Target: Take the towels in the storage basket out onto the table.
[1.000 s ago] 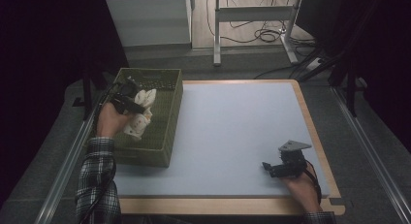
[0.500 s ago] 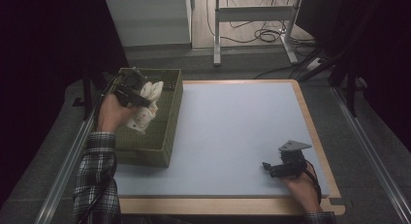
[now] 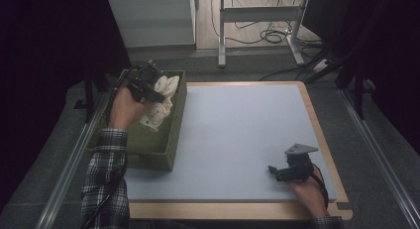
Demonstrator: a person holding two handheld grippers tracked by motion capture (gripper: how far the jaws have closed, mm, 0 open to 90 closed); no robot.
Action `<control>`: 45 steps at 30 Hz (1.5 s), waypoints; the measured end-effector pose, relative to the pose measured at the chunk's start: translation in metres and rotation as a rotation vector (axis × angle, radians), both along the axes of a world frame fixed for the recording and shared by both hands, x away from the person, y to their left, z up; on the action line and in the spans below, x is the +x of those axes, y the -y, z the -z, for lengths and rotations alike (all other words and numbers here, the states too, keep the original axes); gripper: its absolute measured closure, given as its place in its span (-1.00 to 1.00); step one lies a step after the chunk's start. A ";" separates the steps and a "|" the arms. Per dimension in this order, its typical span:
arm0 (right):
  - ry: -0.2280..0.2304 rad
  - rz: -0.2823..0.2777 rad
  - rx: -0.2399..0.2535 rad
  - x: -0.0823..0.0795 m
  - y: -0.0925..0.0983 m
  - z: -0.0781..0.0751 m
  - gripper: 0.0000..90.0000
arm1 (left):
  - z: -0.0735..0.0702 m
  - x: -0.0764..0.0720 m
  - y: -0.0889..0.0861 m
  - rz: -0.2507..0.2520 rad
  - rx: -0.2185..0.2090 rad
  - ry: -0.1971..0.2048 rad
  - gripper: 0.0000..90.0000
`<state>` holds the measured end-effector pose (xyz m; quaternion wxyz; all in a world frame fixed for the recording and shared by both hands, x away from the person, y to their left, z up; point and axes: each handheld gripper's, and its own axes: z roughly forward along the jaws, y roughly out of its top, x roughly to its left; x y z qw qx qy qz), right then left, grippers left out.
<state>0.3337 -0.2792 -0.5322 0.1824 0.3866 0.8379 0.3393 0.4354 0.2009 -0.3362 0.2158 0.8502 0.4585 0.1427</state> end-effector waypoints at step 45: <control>-0.003 0.000 0.003 0.000 0.000 0.000 -0.87 | 0.029 0.024 0.156 0.235 -0.015 -0.010 0.67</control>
